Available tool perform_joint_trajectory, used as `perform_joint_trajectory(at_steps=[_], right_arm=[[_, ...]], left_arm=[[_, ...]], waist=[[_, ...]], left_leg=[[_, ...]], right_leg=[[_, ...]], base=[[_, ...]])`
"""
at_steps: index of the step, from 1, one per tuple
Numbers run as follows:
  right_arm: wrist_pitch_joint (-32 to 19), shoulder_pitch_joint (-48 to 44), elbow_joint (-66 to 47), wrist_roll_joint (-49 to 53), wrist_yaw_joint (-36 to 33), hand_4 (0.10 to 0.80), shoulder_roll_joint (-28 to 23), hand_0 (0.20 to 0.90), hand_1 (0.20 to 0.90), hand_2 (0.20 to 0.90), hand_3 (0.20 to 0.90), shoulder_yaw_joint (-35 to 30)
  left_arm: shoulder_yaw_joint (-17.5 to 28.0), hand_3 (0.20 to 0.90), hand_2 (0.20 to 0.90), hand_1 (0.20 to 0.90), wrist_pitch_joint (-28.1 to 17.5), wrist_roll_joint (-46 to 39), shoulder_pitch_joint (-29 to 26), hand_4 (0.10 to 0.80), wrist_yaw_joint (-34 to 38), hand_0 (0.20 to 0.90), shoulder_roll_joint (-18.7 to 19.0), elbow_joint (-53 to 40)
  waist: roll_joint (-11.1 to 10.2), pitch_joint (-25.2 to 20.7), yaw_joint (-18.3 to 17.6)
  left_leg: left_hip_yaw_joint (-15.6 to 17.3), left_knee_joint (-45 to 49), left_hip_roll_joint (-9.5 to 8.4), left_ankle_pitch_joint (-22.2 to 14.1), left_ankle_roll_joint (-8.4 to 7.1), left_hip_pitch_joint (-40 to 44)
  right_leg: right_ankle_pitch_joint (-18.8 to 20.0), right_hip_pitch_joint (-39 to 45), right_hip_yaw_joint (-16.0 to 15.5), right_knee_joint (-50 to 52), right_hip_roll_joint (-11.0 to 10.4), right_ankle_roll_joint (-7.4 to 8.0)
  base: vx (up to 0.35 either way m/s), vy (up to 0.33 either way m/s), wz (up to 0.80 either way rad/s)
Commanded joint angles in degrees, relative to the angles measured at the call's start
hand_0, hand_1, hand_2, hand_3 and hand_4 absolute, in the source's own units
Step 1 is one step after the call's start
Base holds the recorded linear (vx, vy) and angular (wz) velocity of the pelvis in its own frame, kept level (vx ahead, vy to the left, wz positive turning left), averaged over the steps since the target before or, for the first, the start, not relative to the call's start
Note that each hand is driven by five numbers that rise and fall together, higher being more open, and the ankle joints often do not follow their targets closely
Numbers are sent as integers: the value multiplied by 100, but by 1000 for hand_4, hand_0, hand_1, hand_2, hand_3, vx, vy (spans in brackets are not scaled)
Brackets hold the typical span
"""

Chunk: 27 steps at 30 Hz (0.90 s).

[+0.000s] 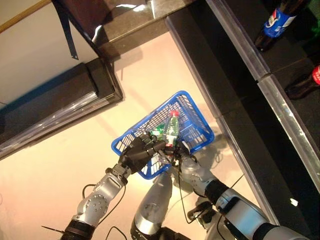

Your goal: Pick up the drink and place into the basket.

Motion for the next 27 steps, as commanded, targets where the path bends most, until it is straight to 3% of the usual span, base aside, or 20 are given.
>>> perform_joint_trajectory(at_steps=[1,7,12,13,14,15,16,27], right_arm=[[-233,-1272,-258,574,799,100,945,300,300,300,200,2],[-199,-1729,34,1270,1101,100,930,300,300,300,200,-216],[-223,-2074,274,1616,1202,100,846,300,300,300,200,-400],[-236,-2135,320,1701,1215,158,844,349,349,349,258,-444],[-269,-2196,387,1714,1150,512,838,653,653,653,612,-516],[-278,-2211,385,1718,1102,720,839,832,832,832,820,-518],[-277,-2219,383,1720,1079,800,839,900,900,900,900,-520],[-367,-2340,482,2011,1480,800,714,900,900,900,900,-681]], left_arm=[[-399,200,300,300,-45,-407,-781,100,-1714,300,-580,-2610],[-754,200,300,300,208,-409,-1009,100,-1832,300,-517,-2549],[-1008,200,300,300,141,-424,-1201,100,-1745,300,-520,-2476],[-1056,200,300,300,104,-467,-1264,100,-1643,300,-524,-2445],[-1102,200,300,300,46,-546,-1357,100,-1501,300,-525,-2398],[-1120,200,300,300,25,-560,-1384,100,-1457,300,-527,-2385],[-1131,200,300,300,10,-579,-1402,100,-1417,300,-529,-2377],[-1085,200,300,300,-126,-663,-1487,100,-1457,300,-518,-2179]], waist=[[327,-130,-4],[313,-130,16],[283,-130,-3],[273,-130,-15],[258,-130,-33],[249,-130,-38],[242,-130,-39],[175,-130,-48]], left_leg=[[244,372,-7,-345,353,52],[266,394,-15,-327,380,5],[331,430,1,-325,402,-49],[353,438,5,-323,406,-62],[376,457,16,-323,408,-84],[381,455,20,-322,409,-91],[385,453,23,-322,409,-96],[512,430,72,-324,424,-107]], right_leg=[[1164,-198,48,-399,103,-253],[1223,-247,45,-375,62,-228],[1241,-338,80,-296,26,-219],[1248,-362,98,-276,19,-216],[1256,-396,119,-239,2,-211],[1258,-402,125,-241,2,-211],[1260,-407,130,-242,2,-212],[1247,-456,104,-167,-84,-184]], base=[[0,0,0],[14,25,0],[16,42,0],[20,64,-1],[19,47,-1],[16,35,-1],[0,0,0],[0,0,0]])
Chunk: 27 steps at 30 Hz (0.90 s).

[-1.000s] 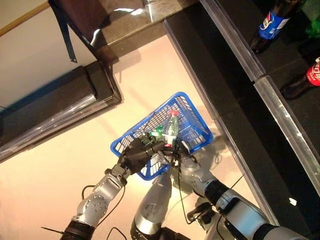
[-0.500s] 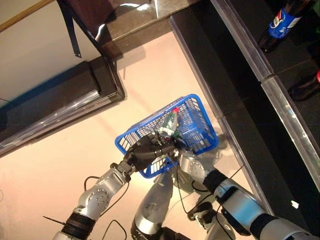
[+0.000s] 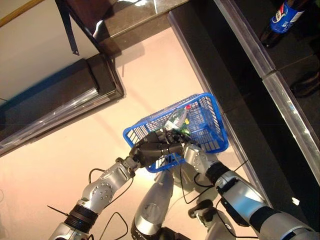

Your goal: Pick up the drink and place into the basket.

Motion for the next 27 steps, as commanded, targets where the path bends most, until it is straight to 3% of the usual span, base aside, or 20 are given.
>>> perform_joint_trajectory(at_steps=[1,13,19,23,25,27], right_arm=[[-531,-1287,-586,405,693,800,711,900,900,900,900,-62],[-887,-1126,-1125,557,520,800,548,900,900,900,900,-104],[-1007,-945,-1470,370,411,800,138,900,900,900,900,-216],[-1047,-479,-2199,256,373,800,-199,900,900,900,900,-315],[-1041,94,-2934,71,305,800,-440,900,900,900,900,-434],[-971,451,-3259,-100,279,800,-505,900,900,900,900,-472]], left_arm=[[-400,200,300,300,-489,-932,-670,100,-1395,300,-760,-2186],[-271,200,300,300,-393,-1105,-509,100,-1474,300,-735,-2147],[-112,200,300,300,-407,-1070,-294,100,-1622,300,-686,-2118],[113,200,300,300,-676,-916,-55,100,-1626,300,-574,-2155],[356,200,300,300,-1224,-723,126,100,-1630,300,-481,-2220],[537,200,300,300,-1382,-763,247,100,-1642,300,-470,-2238]], waist=[[177,-128,-47],[118,-128,-98],[77,-128,-176],[-20,-128,-303],[-87,-128,-429],[-126,-128,-491]], left_leg=[[523,229,69,-321,420,126],[619,236,118,-339,421,101],[712,228,152,-360,411,138],[775,200,221,-375,390,167],[854,123,294,-232,426,129],[889,81,330,-228,418,184]], right_leg=[[1189,-281,94,-220,-106,-190],[1186,-352,79,-185,-120,-181],[1228,-340,79,-235,-130,-176],[1277,-334,151,-343,-83,-158],[1431,-373,163,-508,-13,-225],[1445,-333,198,-581,26,-226]], base=[[0,0,0],[0,0,0],[0,0,0],[-22,-13,-5],[-125,5,-8],[-67,-5,-20]])
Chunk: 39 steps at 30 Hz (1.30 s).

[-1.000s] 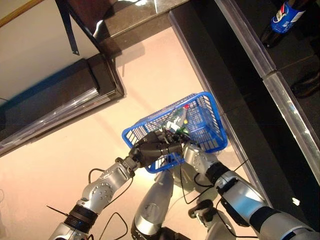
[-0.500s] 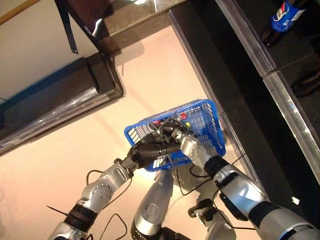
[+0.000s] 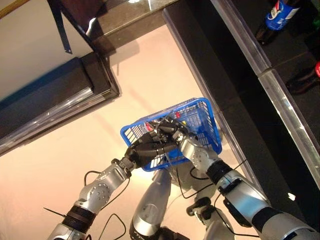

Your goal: Pick up the drink and place into the basket.

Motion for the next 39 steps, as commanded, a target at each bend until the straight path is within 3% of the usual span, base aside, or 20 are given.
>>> perform_joint_trajectory(at_steps=[1,7,14,21,25,28,33,36,39], right_arm=[[-473,-211,-1123,-416,68,800,-44,900,900,900,900,-388],[-324,1143,-1874,-1060,174,800,-67,900,900,900,900,-604],[-299,2592,-2689,-1375,733,800,-359,900,900,900,900,-589],[-310,3370,-3076,-1605,1391,800,-645,900,900,900,900,-618],[-303,3861,-3166,-1581,1650,800,-701,900,900,900,900,-744],[-136,4270,-2885,-1981,1630,800,-608,900,900,900,900,-947],[-36,4549,-2155,-2886,1581,800,-842,900,900,900,900,-1099],[-105,4455,-968,-3712,1255,800,-920,900,900,900,900,-1202],[-114,4341,23,-3759,1204,800,-743,900,900,900,900,-1329]], left_arm=[[285,200,300,300,-1027,-796,-48,100,-1679,300,-617,-2522],[843,200,300,300,-1419,-616,346,100,-1685,300,-794,-2495],[1032,200,300,300,-1801,-206,758,100,-1141,300,-951,-2183],[1154,200,300,300,-1972,169,1185,100,-116,300,-1070,-1105],[1390,200,300,300,-2056,43,1580,100,472,300,-1310,117],[1655,200,300,300,-2192,64,1842,100,995,300,-1538,1266],[1964,200,300,300,-2255,233,1827,100,1386,300,-1698,2505],[2255,200,300,300,-2052,81,1617,100,1606,300,-1800,3683],[2423,200,300,300,-1956,107,1480,100,1718,300,-1835,4387]], waist=[[60,-146,-241],[-124,-147,-487],[-268,-471,-858],[-410,-951,-1159],[-464,-1333,-1371],[-500,-1671,-1589],[-524,-1967,-1829],[-510,-2200,-1964],[-482,-2327,-2021]], left_leg=[[504,33,122,-260,355,329],[613,-202,257,-278,305,783],[750,-457,460,-263,237,1235],[941,-765,660,-189,126,1682],[1166,-871,788,-198,87,1956],[1387,-1017,895,-199,71,2190],[1623,-1164,993,-220,20,2429],[1773,-1310,1054,-240,-47,2644],[1850,-1440,1074,-237,-72,2771]], right_leg=[[1311,-204,200,-504,-6,-204],[1300,149,369,-817,156,-192],[1284,417,660,-1122,370,-152],[1353,828,892,-1664,593,-92],[1396,1014,1058,-1888,638,-64],[1452,1190,1215,-2124,668,-26],[1538,1330,1366,-2376,676,13],[1631,1507,1354,-2617,633,61],[1699,1602,1329,-2777,611,98]], base=[[-21,-40,-29],[-7,-42,-24],[14,-15,-19],[45,-35,-21],[72,0,-25],[81,9,-28],[26,9,-33],[20,-3,-20],[2,-5,-26]])
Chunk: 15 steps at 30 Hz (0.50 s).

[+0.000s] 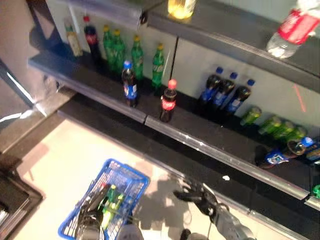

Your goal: Pick up the drink and place into the basket.

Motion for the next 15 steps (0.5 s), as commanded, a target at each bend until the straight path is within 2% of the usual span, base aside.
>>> perform_joint_trajectory(at_steps=[1,3,4,8,15], right_arm=[[-299,-187,607,-352,-132,800,-27,900,900,900,900,-335],[-466,-256,1300,-505,-107,800,57,900,900,900,900,-401],[-702,-303,2077,-992,-98,800,151,900,900,900,900,-470],[-894,-350,2875,-1456,-313,800,301,900,900,900,900,-510],[-1237,-295,3364,-1598,-335,800,467,900,900,900,900,-762]], left_arm=[[-26,200,300,300,-102,213,-100,100,-38,300,-195,208],[2,200,300,300,-30,403,-202,100,45,300,-167,582],[28,200,300,300,-20,561,-305,100,-51,300,-141,1016],[17,200,300,300,72,798,-421,100,-40,300,-150,1475],[81,200,300,300,29,787,-432,100,-285,300,-250,1842]], waist=[[266,-176,-50],[292,-225,-50],[331,-281,-45],[397,-351,-34],[447,-438,-162]], left_leg=[[49,215,356,-204,-88,159],[50,98,358,-179,-103,215],[55,6,364,-170,-117,248],[139,-55,389,-176,-137,268],[278,-43,382,-267,-109,319]], right_leg=[[489,-121,-92,-58,-261,51],[542,-73,-103,-162,-280,83],[590,-35,-144,-255,-313,126],[664,4,-296,-356,-397,192],[734,-96,-175,-472,-405,207]], base=[[6,-14,-11],[-6,-18,-5],[-24,-21,-6],[-33,-19,-17],[-13,-10,-12]])
